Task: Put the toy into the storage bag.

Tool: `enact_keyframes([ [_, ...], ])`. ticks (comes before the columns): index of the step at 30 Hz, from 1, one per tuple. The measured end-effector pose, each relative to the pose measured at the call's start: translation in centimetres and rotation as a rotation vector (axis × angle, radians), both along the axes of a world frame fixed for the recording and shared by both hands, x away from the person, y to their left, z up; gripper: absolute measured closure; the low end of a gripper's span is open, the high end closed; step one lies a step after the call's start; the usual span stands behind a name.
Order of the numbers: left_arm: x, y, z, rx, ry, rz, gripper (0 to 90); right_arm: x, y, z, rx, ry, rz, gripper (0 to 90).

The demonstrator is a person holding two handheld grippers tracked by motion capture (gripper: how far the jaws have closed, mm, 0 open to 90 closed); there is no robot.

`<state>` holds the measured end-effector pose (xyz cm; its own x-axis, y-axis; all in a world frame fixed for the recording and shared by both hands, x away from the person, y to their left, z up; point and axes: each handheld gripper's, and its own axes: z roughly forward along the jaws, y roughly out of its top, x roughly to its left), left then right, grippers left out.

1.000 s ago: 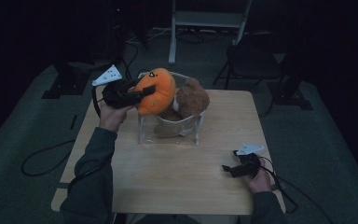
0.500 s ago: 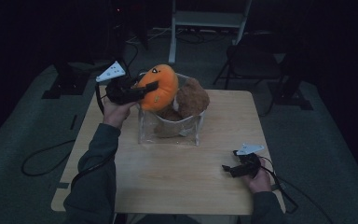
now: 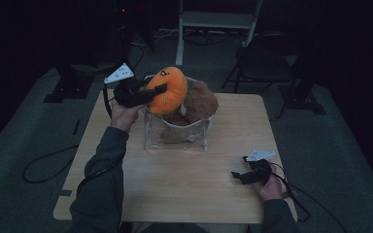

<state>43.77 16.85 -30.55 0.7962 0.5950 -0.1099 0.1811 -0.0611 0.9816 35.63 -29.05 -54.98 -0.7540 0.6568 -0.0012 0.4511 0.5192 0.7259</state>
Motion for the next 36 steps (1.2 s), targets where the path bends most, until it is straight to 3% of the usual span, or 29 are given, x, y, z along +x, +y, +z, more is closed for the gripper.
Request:
enact_keyframes([
  [36,1.7,0.2,-2.9,-0.020,0.059,0.036,47.7,0.0,0.0,0.0,-0.001,0.002,-0.001,11.9],
])
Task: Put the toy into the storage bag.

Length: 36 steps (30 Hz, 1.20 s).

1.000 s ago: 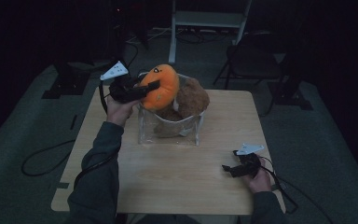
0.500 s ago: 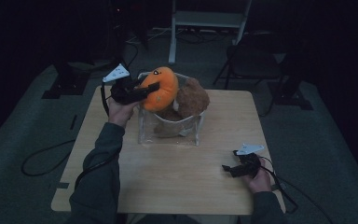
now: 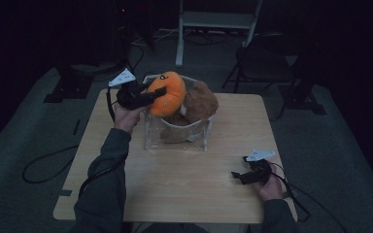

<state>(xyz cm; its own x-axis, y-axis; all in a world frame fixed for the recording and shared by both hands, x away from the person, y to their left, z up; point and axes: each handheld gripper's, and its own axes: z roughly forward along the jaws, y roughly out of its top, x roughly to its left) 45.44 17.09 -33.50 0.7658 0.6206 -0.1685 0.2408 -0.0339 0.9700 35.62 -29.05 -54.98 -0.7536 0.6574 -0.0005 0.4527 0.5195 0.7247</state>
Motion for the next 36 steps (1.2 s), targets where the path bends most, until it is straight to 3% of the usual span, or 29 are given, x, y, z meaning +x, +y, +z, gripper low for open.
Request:
enact_keyframes([
  [26,0.7,0.1,-0.7,-0.012,0.017,0.023,47.7,0.0,0.0,0.0,0.000,0.000,0.000,11.9],
  [36,1.2,-0.6,-0.3,-0.015,0.022,0.039,47.5,0.0,0.0,0.0,0.000,0.000,0.000,11.9],
])
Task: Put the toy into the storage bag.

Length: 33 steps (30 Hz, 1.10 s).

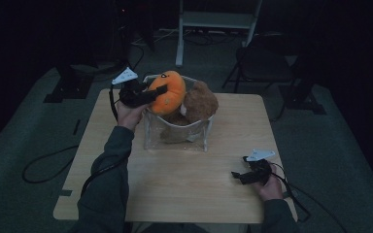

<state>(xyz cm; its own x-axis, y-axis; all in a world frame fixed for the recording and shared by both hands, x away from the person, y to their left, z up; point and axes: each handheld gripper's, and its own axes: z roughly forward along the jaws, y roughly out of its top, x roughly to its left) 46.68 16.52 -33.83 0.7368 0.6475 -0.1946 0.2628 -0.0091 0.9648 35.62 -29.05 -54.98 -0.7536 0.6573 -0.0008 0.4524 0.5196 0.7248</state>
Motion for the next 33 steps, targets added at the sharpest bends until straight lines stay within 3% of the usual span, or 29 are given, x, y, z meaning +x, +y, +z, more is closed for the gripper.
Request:
enact_keyframes([
  [15,0.4,0.3,-1.4,0.002,0.034,0.027,47.3,0.0,0.0,0.0,0.000,0.000,0.000,11.9],
  [20,0.3,0.4,-1.5,0.032,0.030,0.044,46.7,0.0,0.0,0.0,0.001,0.000,0.000,11.9],
  [33,0.4,0.0,-2.2,0.059,0.040,0.058,46.2,0.0,0.0,0.0,0.000,0.000,0.000,11.9],
])
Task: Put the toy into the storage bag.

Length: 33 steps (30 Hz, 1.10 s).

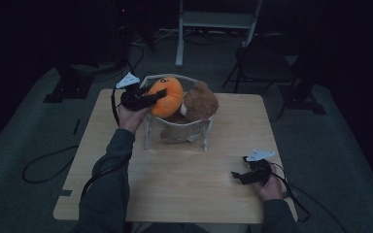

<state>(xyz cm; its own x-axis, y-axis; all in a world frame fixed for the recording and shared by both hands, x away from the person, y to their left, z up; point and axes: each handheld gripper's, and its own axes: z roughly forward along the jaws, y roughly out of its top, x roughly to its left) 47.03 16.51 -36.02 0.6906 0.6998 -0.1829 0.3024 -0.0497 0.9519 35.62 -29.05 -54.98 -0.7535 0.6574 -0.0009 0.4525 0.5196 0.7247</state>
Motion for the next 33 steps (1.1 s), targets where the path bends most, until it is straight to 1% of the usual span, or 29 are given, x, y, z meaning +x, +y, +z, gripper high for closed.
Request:
enact_keyframes([
  [6,0.04,-0.10,-0.22,0.008,0.010,0.003,45.9,0.00,0.00,0.00,0.001,0.000,0.000,12.0],
  [14,0.17,-0.21,-0.57,0.028,0.030,0.023,45.3,0.00,0.00,0.00,0.000,0.000,0.000,11.9],
  [18,0.12,-0.34,-0.58,0.048,0.030,0.029,45.0,0.00,0.00,0.00,0.000,0.000,0.000,11.9],
  [21,0.12,-0.30,-0.63,0.047,0.031,0.032,45.0,0.00,0.00,0.00,0.000,0.000,0.000,11.9],
  [25,0.06,-0.32,-0.70,0.060,0.031,0.034,44.8,0.00,0.00,0.00,0.000,0.000,0.000,11.9],
  [30,0.10,-0.33,-0.83,0.066,0.034,0.038,44.7,0.00,0.00,0.00,0.001,0.000,0.000,11.9],
  [33,0.12,-0.42,-0.95,0.081,0.036,0.042,44.6,0.00,0.00,0.00,0.000,0.000,0.000,11.9],
])
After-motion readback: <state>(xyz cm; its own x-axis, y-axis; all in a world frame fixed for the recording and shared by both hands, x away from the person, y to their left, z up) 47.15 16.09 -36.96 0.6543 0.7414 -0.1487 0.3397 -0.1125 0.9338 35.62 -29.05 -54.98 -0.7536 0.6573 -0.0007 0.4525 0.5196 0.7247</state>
